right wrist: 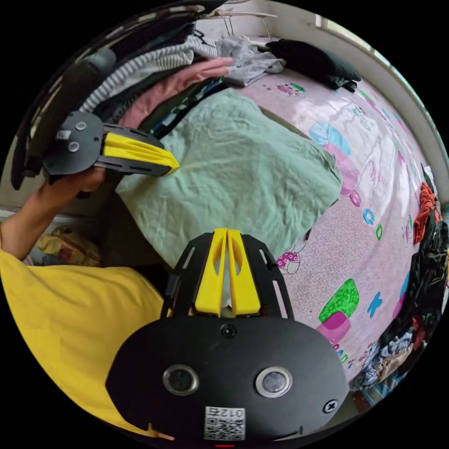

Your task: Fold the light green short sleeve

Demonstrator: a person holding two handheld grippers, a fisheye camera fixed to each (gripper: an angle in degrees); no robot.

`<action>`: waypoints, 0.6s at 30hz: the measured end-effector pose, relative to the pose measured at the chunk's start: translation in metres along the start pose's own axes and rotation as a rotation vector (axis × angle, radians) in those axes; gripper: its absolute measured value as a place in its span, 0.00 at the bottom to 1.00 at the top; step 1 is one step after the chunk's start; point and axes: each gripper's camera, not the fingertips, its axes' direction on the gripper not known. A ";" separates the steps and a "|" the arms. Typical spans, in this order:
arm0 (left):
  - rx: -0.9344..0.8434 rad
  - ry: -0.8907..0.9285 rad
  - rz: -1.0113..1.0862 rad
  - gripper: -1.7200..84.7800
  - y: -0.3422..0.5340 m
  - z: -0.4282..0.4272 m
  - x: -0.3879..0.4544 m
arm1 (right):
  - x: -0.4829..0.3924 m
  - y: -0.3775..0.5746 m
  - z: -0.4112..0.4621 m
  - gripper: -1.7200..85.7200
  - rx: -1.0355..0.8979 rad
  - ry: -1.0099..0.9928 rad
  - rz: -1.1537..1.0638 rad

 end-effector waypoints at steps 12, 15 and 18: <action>0.039 0.131 0.070 0.03 -0.030 0.030 0.007 | -0.043 0.003 -0.042 0.02 -0.002 0.066 0.067; 0.038 0.148 0.078 0.03 -0.039 0.034 0.010 | -0.043 0.008 -0.063 0.02 0.024 0.017 0.085; 0.025 0.199 0.044 0.03 -0.049 0.038 0.008 | -0.033 0.011 -0.092 0.02 0.023 -0.085 0.091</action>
